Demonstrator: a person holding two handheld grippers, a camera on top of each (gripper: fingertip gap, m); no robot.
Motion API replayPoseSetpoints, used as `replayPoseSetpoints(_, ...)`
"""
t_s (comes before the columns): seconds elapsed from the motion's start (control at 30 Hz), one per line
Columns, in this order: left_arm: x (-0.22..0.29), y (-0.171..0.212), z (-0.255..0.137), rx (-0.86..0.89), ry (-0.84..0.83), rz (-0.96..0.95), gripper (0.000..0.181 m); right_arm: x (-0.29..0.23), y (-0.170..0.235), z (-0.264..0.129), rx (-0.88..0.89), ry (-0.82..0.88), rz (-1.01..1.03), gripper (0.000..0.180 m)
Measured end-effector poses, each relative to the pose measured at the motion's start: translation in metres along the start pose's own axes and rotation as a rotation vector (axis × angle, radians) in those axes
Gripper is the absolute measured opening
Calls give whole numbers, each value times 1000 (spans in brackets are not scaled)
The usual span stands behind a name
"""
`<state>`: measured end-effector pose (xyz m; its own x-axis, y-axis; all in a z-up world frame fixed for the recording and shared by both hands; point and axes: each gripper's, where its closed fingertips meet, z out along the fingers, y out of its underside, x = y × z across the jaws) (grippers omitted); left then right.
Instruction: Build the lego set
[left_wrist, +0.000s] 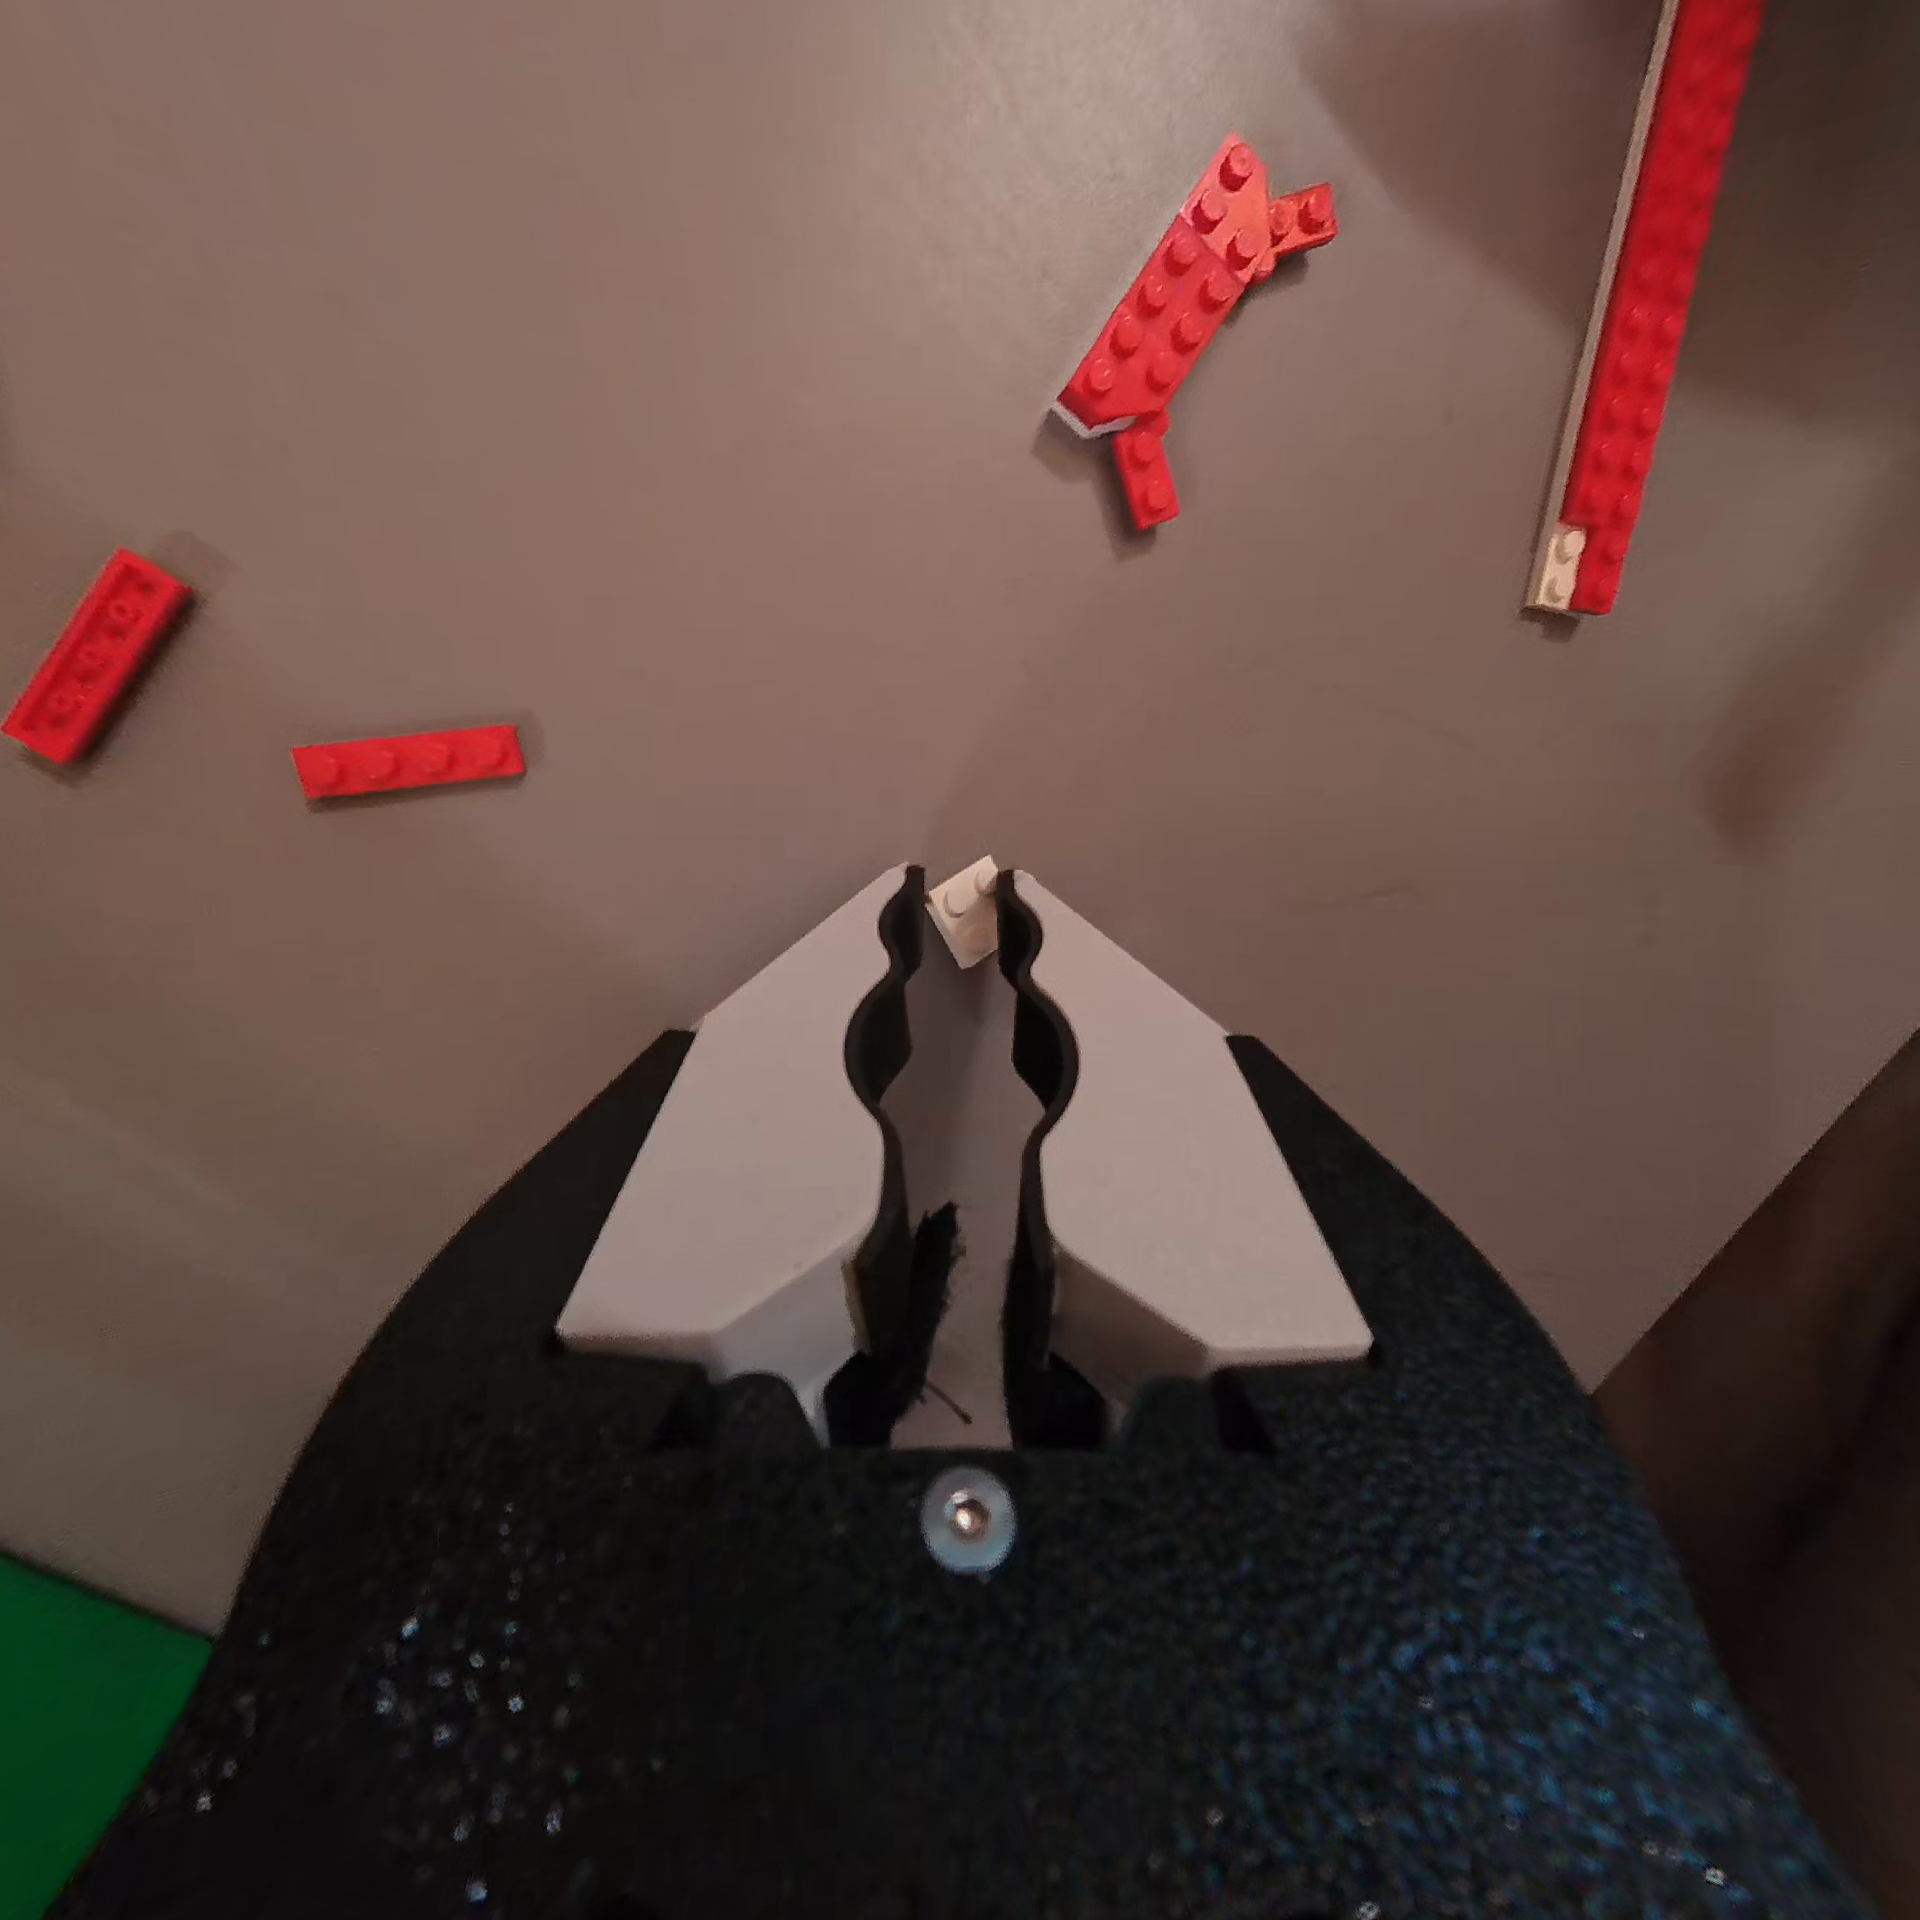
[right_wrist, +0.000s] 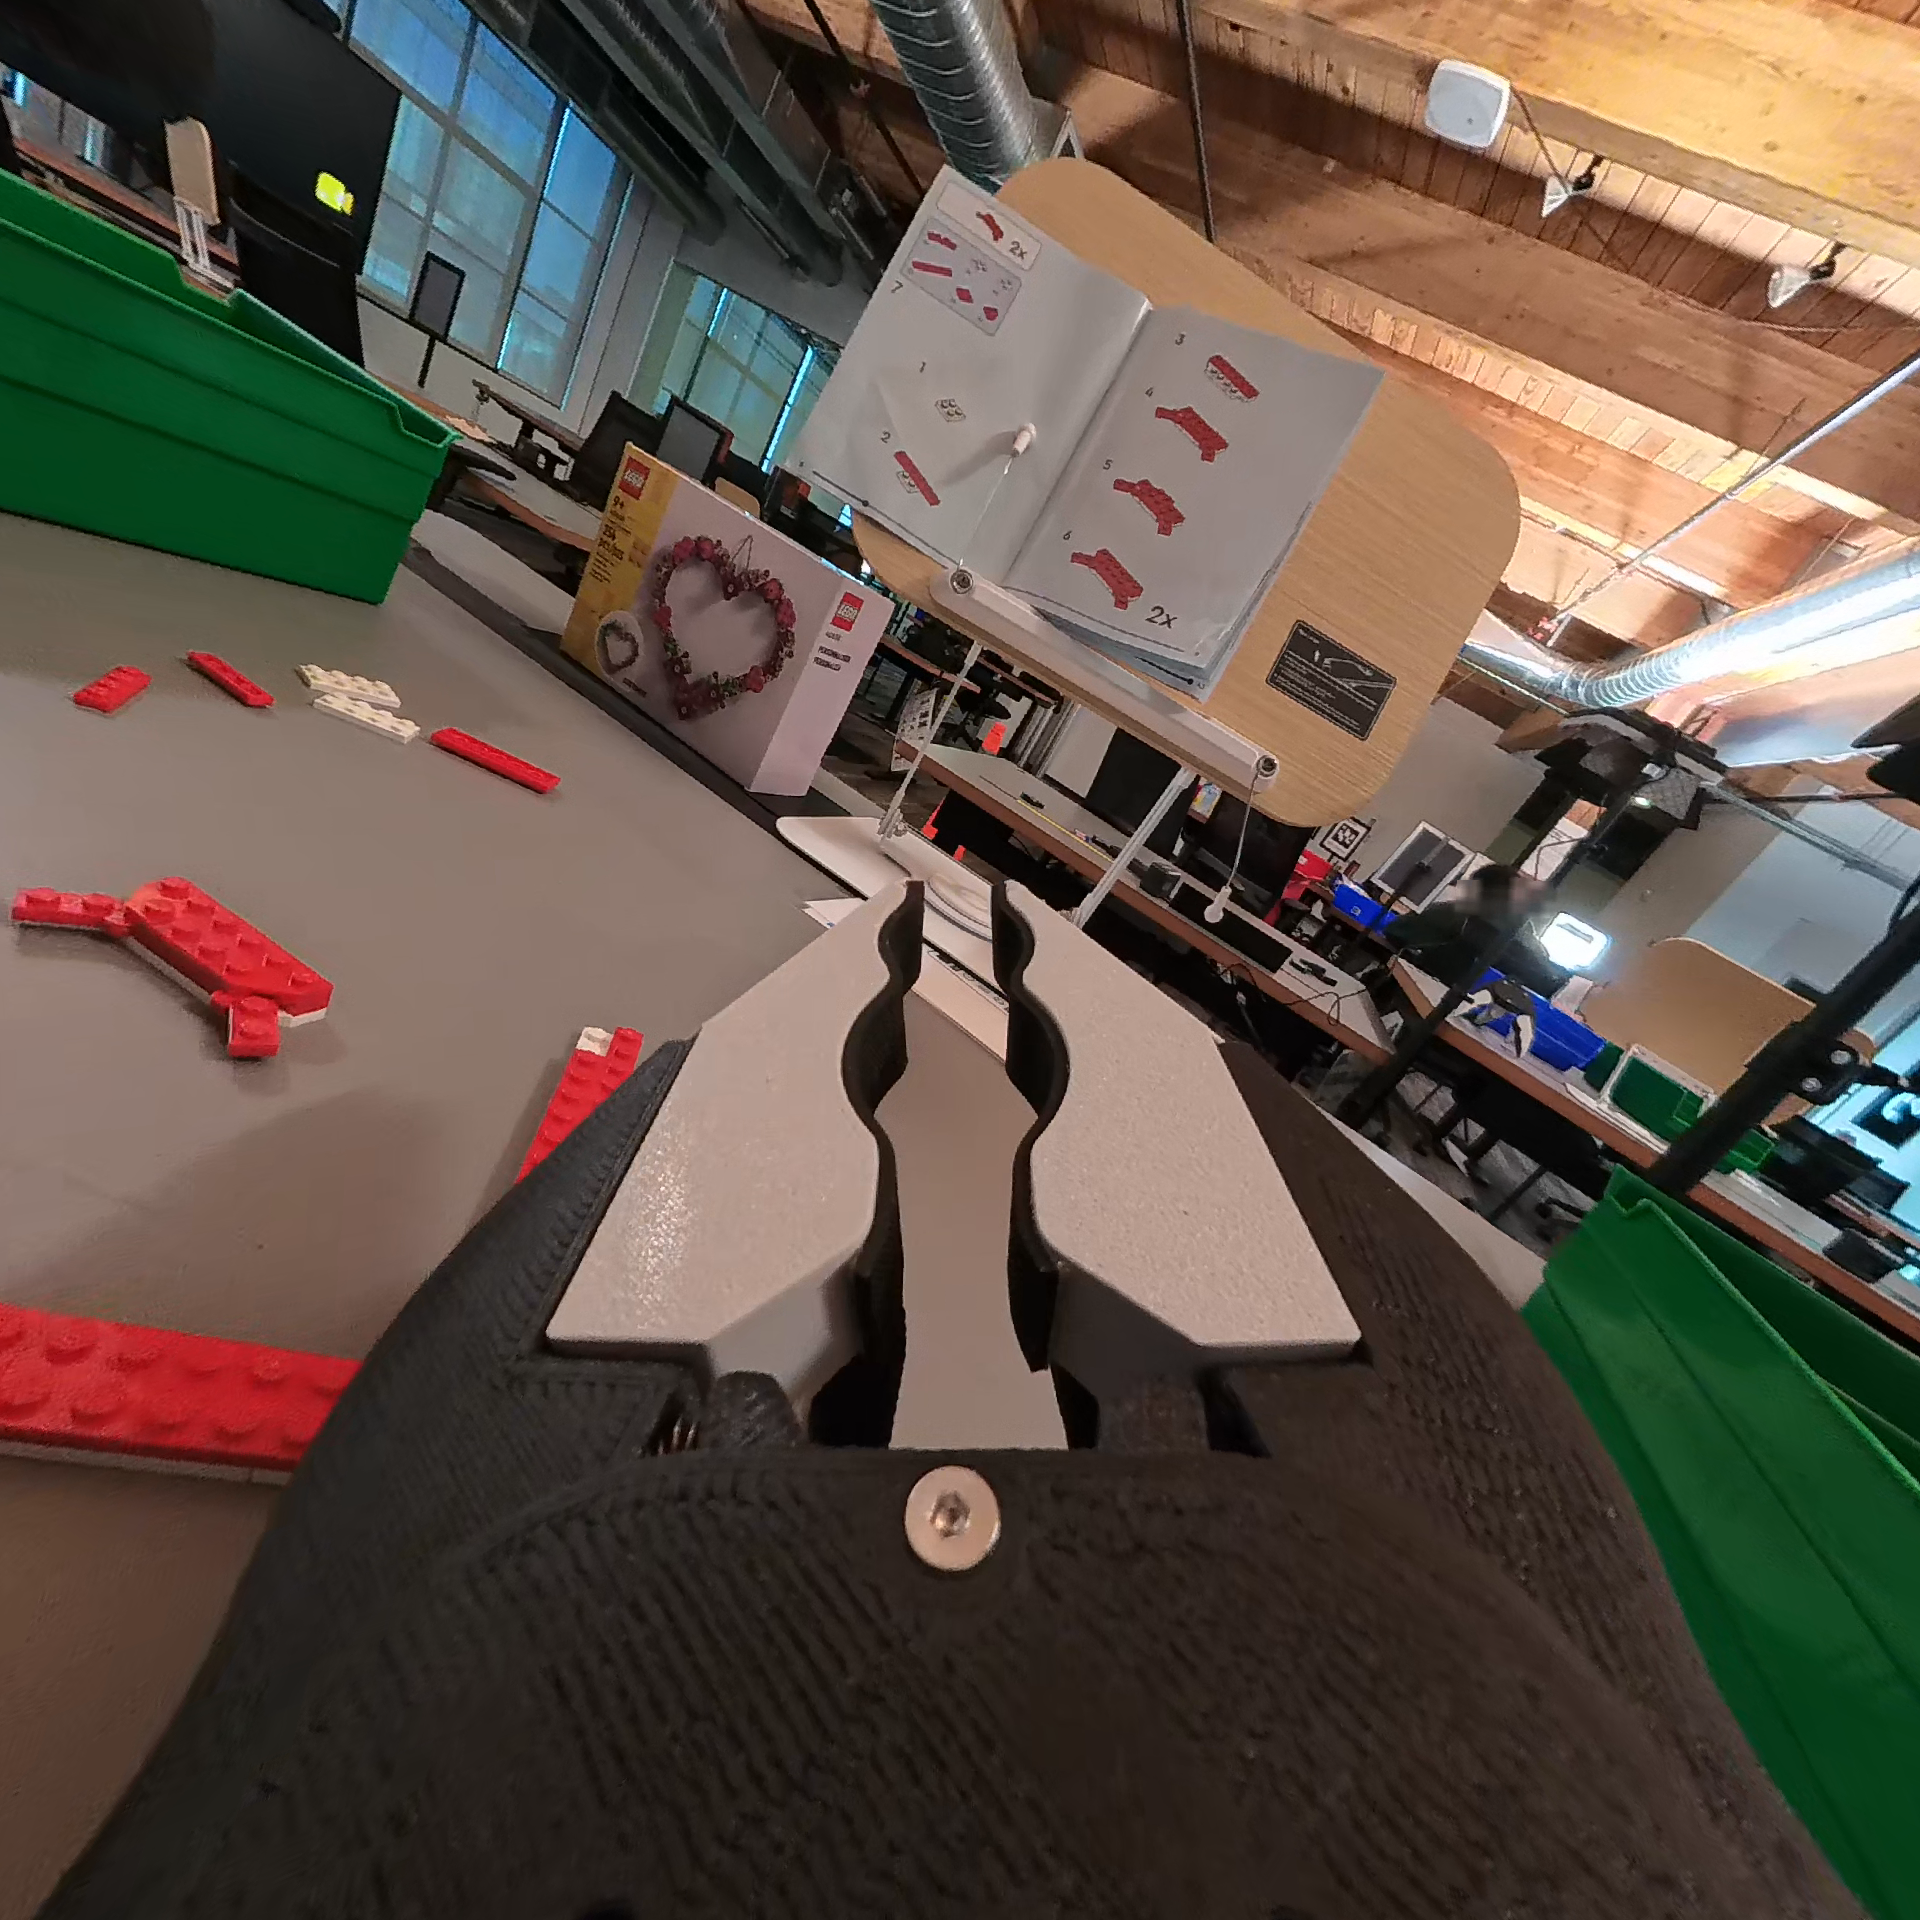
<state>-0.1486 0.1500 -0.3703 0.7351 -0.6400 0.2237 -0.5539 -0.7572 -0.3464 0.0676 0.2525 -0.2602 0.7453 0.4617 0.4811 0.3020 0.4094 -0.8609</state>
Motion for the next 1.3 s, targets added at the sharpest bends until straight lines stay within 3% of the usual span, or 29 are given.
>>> replayPoseSetpoints(0.3, -4, 3, -1, 17, -11, -32, 13, -3, 0, 1, -1, -15, -12, 11)
replayPoseSetpoints(1.03, -13, -1, -4, 78, -8, -77, 33, -5, 0, 1, -2, -23, -20, 11)
replayPoseSetpoints(1.3, -6, 0, -1, 93, -90, 77, 42, -6, 0, 1, -3, -26, -25, 10)
